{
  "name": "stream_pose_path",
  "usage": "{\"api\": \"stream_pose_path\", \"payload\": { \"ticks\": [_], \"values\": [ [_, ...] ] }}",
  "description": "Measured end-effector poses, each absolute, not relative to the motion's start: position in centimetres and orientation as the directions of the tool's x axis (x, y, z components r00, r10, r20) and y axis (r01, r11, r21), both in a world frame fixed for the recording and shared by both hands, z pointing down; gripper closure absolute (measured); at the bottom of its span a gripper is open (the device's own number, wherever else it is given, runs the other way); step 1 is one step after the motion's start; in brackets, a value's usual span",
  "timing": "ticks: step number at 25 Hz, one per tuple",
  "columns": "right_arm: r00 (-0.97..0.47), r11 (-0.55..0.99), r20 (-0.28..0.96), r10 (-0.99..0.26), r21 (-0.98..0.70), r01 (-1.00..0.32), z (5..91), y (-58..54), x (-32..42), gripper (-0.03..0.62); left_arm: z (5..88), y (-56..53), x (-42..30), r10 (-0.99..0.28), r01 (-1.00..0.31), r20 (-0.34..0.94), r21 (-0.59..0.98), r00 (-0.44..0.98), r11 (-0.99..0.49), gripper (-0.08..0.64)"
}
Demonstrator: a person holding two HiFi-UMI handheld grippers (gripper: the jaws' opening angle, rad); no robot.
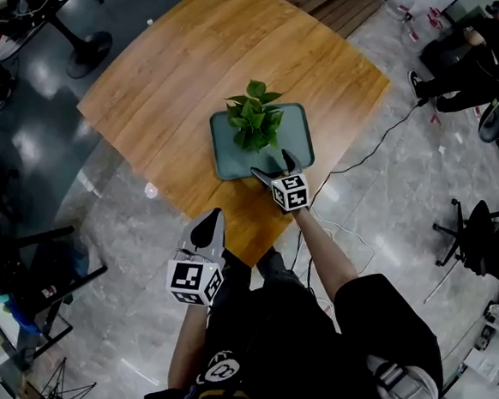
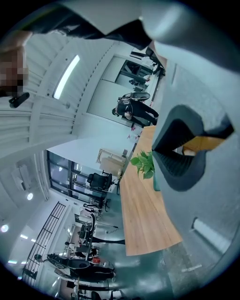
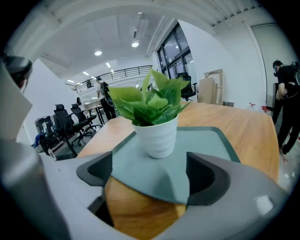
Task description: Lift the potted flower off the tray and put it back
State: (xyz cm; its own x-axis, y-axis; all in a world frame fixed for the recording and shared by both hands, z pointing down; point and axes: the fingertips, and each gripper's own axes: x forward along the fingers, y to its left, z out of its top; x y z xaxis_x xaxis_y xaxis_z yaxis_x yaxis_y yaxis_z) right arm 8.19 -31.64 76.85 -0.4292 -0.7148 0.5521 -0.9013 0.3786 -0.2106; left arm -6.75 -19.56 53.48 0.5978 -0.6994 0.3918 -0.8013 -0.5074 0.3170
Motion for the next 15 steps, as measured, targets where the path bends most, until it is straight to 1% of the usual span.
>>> {"api": "stream_pose_path", "payload": {
  "ticks": [1, 3, 4, 5, 6, 7, 10, 13, 15],
  "values": [
    [-0.429, 0.360, 0.550, -0.717, -0.235, -0.903, 75.9, -29.8, 8.7, 0.120, 53.5, -19.5, -6.8, -0.698, -0.801, 0.394, 0.313, 0.598, -0.509, 0.562],
    [-0.421, 0.320, 0.526, -0.739, -0.276, -0.906, 72.8, -26.3, 10.0, 0.278, 53.4, -19.3, -7.1, -0.698, -0.803, 0.397, 0.310, 0.596, -0.509, 0.563],
    [-0.409, 0.303, 0.506, -0.759, -0.281, -0.911, 70.8, -24.8, 10.7, 0.383, 53.3, -19.2, -7.2, -0.700, -0.803, 0.394, 0.311, 0.596, -0.509, 0.563],
    [-0.387, 0.285, 0.484, -0.785, -0.273, -0.919, 68.5, -23.5, 11.6, 0.462, 53.0, -19.2, -7.1, -0.701, -0.800, 0.387, 0.310, 0.599, -0.513, 0.563],
    [-0.362, 0.269, 0.461, -0.810, -0.257, -0.928, 66.1, -22.4, 12.5, 0.567, 52.7, -19.2, -6.8, -0.702, -0.796, 0.377, 0.307, 0.605, -0.522, 0.561],
    [-0.343, 0.258, 0.435, -0.833, -0.243, -0.935, 63.6, -21.3, 13.2, 0.594, 52.3, -19.1, -6.4, -0.703, -0.792, 0.364, 0.298, 0.610, -0.533, 0.561],
    [-0.325, 0.247, 0.353, -0.877, -0.248, -0.937, 57.8, -18.8, 14.6, 0.594, 51.7, -18.8, -4.9, -0.716, -0.792, 0.338, 0.249, 0.611, -0.558, 0.561],
    [-0.291, 0.223, 0.287, -0.913, -0.246, -0.943, 53.8, -17.1, 15.5, 0.594, 51.8, -18.0, -3.5, -0.723, -0.798, 0.339, 0.215, 0.601, -0.563, 0.561],
    [-0.280, 0.228, 0.249, -0.927, -0.216, -0.949, 51.3, -16.4, 15.4, 0.594, 50.8, -17.5, -2.8, -0.725, -0.789, 0.314, 0.206, 0.613, -0.579, 0.561]
  ]
}}
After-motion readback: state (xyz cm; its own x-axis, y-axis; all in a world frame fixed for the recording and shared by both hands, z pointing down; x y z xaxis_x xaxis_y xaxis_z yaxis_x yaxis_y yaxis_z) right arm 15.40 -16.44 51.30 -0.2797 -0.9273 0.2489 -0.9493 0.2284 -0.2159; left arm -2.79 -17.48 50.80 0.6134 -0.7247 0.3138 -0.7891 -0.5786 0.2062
